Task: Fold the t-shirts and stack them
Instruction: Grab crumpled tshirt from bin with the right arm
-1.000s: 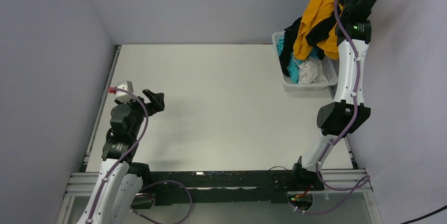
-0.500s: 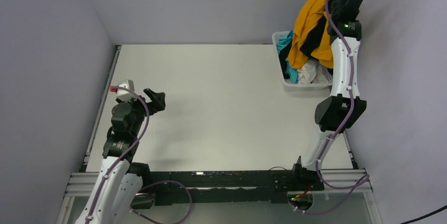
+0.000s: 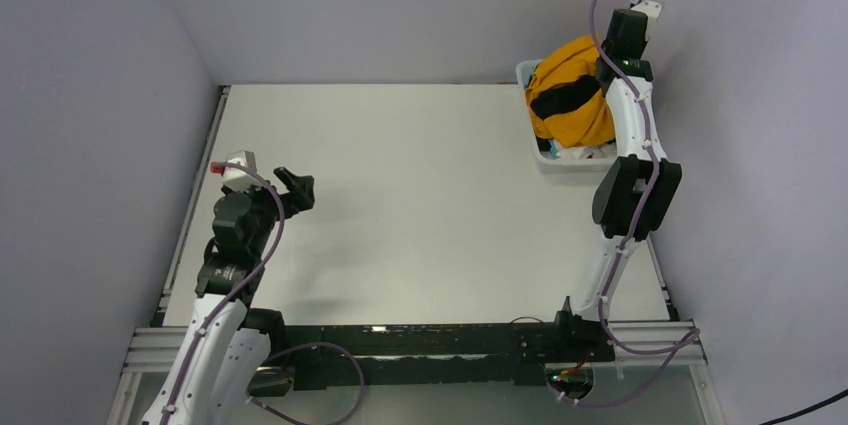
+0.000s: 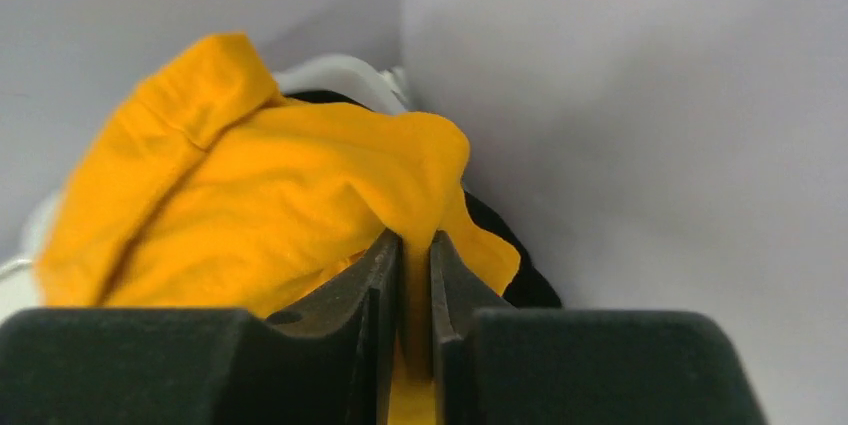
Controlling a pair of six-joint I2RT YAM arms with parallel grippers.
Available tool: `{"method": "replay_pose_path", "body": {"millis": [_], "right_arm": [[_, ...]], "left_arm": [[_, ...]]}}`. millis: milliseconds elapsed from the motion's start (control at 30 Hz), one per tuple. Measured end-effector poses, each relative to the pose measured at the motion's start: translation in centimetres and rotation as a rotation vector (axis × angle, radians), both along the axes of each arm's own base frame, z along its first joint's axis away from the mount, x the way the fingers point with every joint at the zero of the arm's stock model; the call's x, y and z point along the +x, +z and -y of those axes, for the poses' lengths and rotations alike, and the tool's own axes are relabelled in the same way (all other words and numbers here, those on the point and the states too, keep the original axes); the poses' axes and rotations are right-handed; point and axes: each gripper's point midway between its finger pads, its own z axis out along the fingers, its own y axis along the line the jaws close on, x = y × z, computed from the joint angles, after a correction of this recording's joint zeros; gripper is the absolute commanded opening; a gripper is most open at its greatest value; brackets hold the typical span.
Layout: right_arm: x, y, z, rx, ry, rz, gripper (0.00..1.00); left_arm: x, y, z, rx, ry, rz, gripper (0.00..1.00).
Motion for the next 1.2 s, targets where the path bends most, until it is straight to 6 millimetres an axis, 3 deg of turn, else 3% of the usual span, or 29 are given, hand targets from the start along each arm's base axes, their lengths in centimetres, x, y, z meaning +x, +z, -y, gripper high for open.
{"method": "replay_pose_path", "body": {"millis": [33, 100, 200, 233, 267, 300, 433, 533, 667, 733, 1000, 1100, 1200], "right_arm": [[-0.6, -0.9, 0.7, -0.009, -0.034, -0.031, 0.49], [-1.4, -1.5, 1.6, -0.021, -0.083, -0.059, 0.6], [-1.8, -1.1, 2.2, -0.046, -0.1, -0.067, 0.75], [-1.9, -0.8, 2.2, -0.055, -0.088, -0.069, 0.9], [-1.8, -0.5, 1.9, -0.064, -0.068, -0.068, 0.99], [-1.7, 0.0, 1.4, -0.082, -0.029, -0.068, 1.0], [-2.2, 1.8, -3.6, -0.251, 0.233, -0.109, 1.0], [-1.8, 2.5, -10.4, -0.401, 0.483, -0.142, 1.0], [-0.3, 0.9, -16.6, -0.476, 0.677, -0.177, 1.0], [1.1, -0.5, -17.2, -0.482, 0.703, -0.201, 1.0], [4.3, -9.6, -14.2, -0.507, 0.61, -0.401, 0.97], [4.8, -11.8, -13.1, -0.532, 0.548, -0.448, 0.86], [5.5, -12.1, -12.2, -0.551, 0.479, -0.439, 0.66]], "left_arm": [[0.0, -0.1, 0.0, 0.001, 0.0, -0.004, 0.99], [0.1, -0.2, 0.0, 0.001, 0.0, -0.009, 0.99], [0.2, -0.5, 0.0, 0.002, 0.0, -0.017, 0.99], [0.2, -0.5, 0.0, 0.002, 0.0, -0.019, 0.99], [0.2, -0.5, 0.0, 0.002, 0.0, -0.02, 0.99], [0.2, -0.5, 0.0, 0.002, 0.0, -0.019, 0.99], [0.3, -0.5, 0.0, 0.002, 0.0, -0.018, 0.99], [0.5, -0.8, 0.1, 0.004, -0.001, -0.027, 0.99], [0.6, -1.0, 0.1, 0.004, -0.001, -0.036, 0.99], [0.6, -1.1, 0.1, 0.005, -0.001, -0.04, 0.99], [0.8, -1.5, 0.1, 0.007, 0.0, -0.054, 0.99], [0.8, -1.7, 0.1, 0.008, 0.0, -0.062, 0.99], [0.9, -2.0, 0.1, 0.009, 0.0, -0.072, 0.99]]}}
